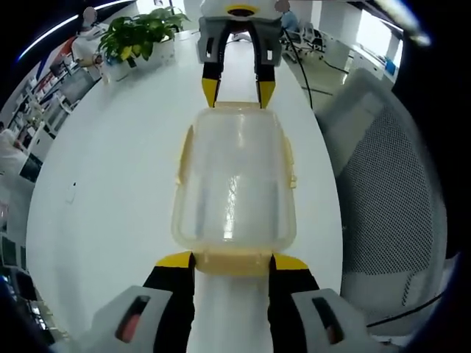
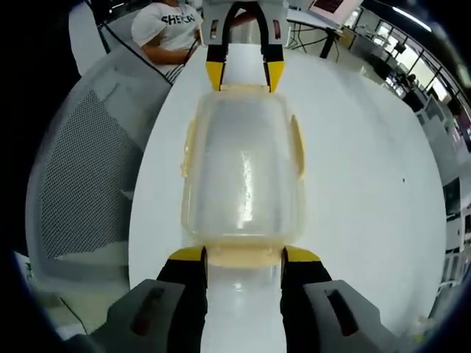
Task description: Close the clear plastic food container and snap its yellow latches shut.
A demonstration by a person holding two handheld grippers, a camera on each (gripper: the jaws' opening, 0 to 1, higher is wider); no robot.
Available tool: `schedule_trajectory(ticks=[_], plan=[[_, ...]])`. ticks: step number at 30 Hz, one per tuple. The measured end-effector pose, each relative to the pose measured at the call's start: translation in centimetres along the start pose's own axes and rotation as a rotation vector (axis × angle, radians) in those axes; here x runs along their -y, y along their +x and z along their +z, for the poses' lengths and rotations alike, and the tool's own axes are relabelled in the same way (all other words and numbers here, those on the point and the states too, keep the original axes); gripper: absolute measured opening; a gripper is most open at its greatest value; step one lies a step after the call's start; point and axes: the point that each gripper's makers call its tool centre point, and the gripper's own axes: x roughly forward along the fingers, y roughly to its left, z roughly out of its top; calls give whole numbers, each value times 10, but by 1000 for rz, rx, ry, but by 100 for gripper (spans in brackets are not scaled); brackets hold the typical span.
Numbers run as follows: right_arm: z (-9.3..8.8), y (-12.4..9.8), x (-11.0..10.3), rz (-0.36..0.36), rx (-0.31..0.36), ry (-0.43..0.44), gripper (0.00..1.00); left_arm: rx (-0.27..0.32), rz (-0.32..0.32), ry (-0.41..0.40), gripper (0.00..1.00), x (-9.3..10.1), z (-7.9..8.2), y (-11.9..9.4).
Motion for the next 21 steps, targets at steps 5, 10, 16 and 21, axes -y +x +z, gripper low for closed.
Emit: schedule_trajectory(ticks=[5,10,16,21], plan=[[-16,-4,0,-3,-1,8,35,-4,0,5,34,0,14,9],[-32,-7,-1,-3,-10,12,35,-7,-4,12,34,2,26,18],[-46,-13,-1,-3,-16,14,35,1,-12,11,34,1,41,27],[-58,-18,-1,-4,-16,23,35,2,-22,12,34,2,51,32]])
